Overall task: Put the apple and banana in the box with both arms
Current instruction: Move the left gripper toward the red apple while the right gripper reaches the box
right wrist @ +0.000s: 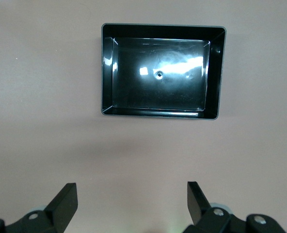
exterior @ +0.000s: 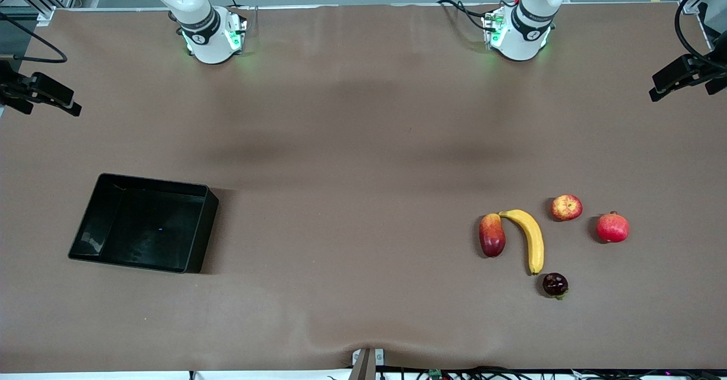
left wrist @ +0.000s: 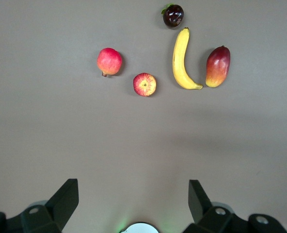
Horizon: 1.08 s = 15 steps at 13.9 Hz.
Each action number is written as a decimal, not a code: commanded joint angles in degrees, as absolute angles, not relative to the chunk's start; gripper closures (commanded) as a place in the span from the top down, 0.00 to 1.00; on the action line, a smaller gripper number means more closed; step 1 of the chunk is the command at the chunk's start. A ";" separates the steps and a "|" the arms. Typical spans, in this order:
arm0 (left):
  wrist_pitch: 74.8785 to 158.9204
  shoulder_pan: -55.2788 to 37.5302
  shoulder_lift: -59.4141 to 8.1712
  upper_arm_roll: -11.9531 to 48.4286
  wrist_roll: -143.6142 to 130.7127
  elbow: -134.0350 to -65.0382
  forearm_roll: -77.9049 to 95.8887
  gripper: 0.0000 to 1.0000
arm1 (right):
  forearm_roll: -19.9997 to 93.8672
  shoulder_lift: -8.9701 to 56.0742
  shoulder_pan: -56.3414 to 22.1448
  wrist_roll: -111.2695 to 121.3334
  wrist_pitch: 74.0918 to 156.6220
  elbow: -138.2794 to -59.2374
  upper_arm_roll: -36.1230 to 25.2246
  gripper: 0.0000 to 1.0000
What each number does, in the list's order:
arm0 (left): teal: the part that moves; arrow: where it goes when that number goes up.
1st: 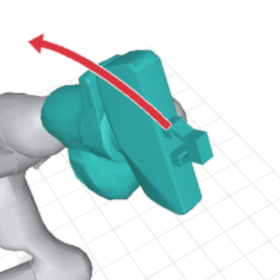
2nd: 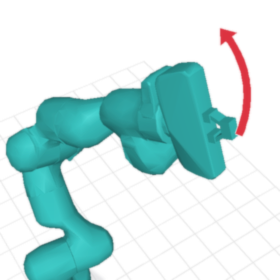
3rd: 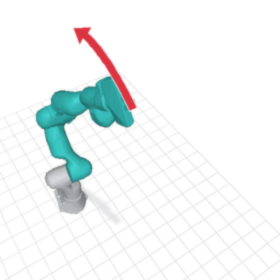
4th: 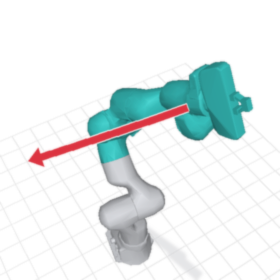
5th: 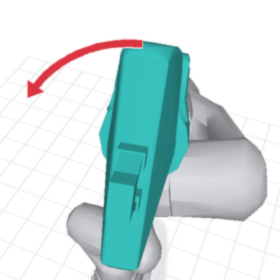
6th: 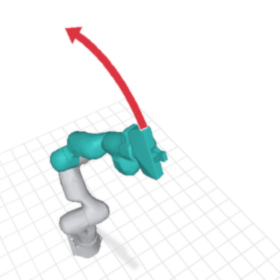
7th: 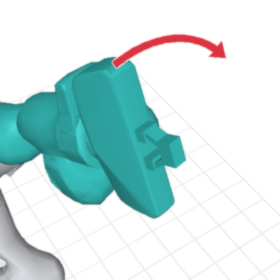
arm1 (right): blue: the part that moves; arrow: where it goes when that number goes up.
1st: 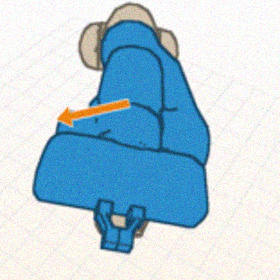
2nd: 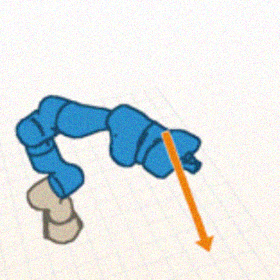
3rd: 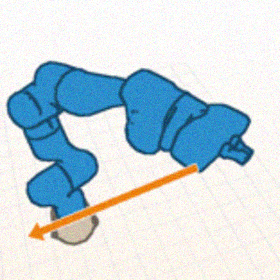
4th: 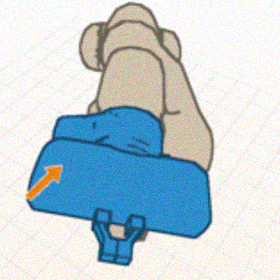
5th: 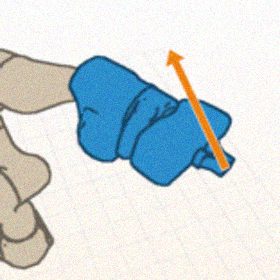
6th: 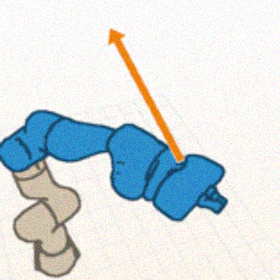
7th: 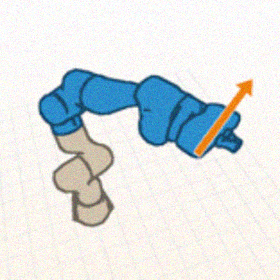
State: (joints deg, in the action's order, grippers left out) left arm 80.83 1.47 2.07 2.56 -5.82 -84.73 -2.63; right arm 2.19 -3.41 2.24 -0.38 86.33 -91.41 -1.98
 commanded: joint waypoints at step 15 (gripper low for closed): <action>97.86 3.43 -5.80 0.79 -4.39 -94.18 0.00 1.00 | 2.55 0.96 2.73 -1.06 88.23 -90.18 -1.41 1.00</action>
